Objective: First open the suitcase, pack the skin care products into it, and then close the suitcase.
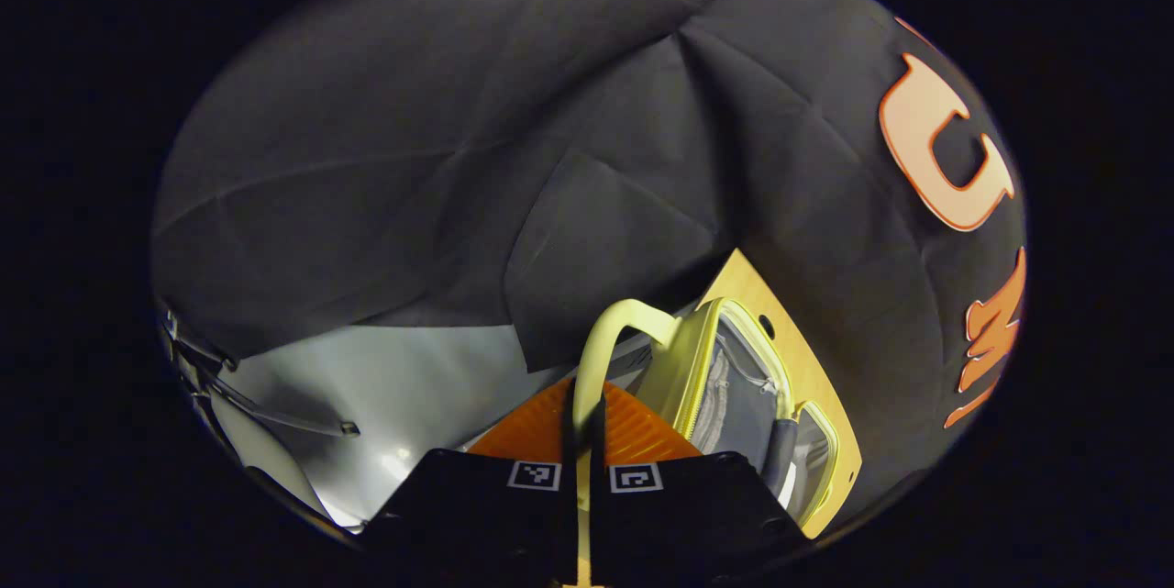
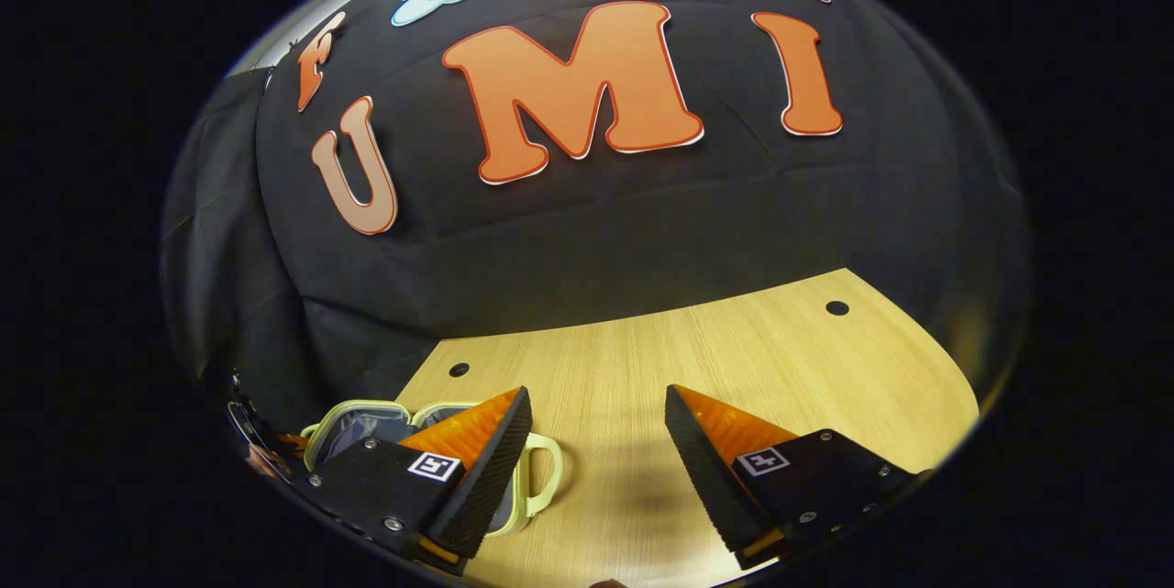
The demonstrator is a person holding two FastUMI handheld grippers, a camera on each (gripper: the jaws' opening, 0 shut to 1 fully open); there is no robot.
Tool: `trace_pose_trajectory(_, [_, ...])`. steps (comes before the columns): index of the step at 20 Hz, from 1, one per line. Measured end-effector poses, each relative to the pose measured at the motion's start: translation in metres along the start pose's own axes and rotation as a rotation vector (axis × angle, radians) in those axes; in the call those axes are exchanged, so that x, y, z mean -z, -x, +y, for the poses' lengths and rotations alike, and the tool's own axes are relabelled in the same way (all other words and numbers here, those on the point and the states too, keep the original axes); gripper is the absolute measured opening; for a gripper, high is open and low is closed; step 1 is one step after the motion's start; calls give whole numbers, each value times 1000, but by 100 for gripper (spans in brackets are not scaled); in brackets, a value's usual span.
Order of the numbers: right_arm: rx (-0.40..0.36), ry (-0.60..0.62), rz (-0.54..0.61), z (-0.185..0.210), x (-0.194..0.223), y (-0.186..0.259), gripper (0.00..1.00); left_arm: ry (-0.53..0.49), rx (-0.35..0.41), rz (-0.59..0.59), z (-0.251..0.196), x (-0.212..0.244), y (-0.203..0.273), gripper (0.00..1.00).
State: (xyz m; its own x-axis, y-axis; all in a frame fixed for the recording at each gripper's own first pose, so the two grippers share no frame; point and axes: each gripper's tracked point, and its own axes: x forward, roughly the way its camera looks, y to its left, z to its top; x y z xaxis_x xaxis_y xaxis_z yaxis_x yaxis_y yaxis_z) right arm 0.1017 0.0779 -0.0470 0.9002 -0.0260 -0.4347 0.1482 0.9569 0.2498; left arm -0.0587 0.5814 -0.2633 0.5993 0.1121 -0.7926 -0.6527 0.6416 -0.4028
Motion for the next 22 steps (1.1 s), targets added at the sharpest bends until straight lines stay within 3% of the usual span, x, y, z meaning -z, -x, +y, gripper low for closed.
trace_pose_trajectory(4, [33, 41, -83, -17, -25, 10, 95, -46, 45, -70, -33, -22, 35, 5])
trace_pose_trajectory(10, [30, 91, -110, -32, -35, 21, 95, -183, 152, -168, -108, -46, 95, 5])
trace_pose_trajectory(17, [33, 102, -119, -55, -39, 28, 96, -421, 281, -230, -227, -31, 139, 4])
trace_pose_trajectory(22, [41, 71, -137, -71, -41, 37, 95, -532, 339, -236, -281, -8, 158, 4])
